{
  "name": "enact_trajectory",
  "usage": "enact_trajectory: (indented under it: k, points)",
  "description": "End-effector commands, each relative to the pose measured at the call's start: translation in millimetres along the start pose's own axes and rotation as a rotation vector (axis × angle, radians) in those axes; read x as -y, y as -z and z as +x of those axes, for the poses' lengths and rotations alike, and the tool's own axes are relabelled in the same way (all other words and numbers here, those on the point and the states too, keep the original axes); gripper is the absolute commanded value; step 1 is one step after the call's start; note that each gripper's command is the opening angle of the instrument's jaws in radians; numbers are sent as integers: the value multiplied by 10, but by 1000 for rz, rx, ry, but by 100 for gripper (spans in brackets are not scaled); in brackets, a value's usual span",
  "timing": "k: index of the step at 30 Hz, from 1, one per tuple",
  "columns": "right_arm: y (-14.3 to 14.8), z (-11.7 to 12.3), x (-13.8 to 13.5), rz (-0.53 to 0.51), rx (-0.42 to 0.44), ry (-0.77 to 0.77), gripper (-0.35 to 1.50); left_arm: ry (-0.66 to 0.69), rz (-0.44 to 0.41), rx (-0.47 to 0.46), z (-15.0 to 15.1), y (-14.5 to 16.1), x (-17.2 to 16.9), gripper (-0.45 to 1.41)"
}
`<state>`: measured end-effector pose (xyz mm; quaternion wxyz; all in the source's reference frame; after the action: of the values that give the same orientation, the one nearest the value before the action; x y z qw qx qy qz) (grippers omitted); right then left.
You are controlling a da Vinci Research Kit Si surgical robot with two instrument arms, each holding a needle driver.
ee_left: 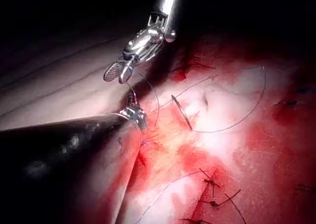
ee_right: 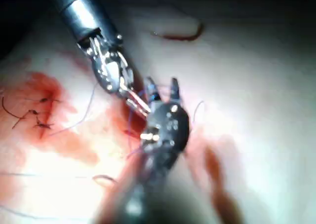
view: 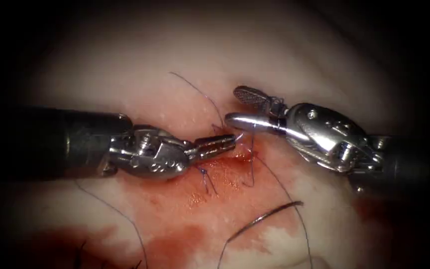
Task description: Wound Closure
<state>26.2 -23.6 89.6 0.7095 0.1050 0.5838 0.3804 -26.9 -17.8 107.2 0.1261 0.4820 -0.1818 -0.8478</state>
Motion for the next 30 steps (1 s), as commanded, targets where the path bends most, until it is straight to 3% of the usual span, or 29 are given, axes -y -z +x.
enact_trajectory:
  k: [1,8,14,30]
  points:
    - [-4,-10,-7,-29,39,13,24,1,-1,0,0,-6,-1,-45]
    - [-6,-39,-15,-82,169,29,19,4,-3,-2,5,0,1,-45]
    - [-10,-48,-12,-68,241,35,15,7,-3,0,7,6,5,-45]
    - [-17,-41,-11,-71,212,25,21,8,-3,10,19,23,10,-45]
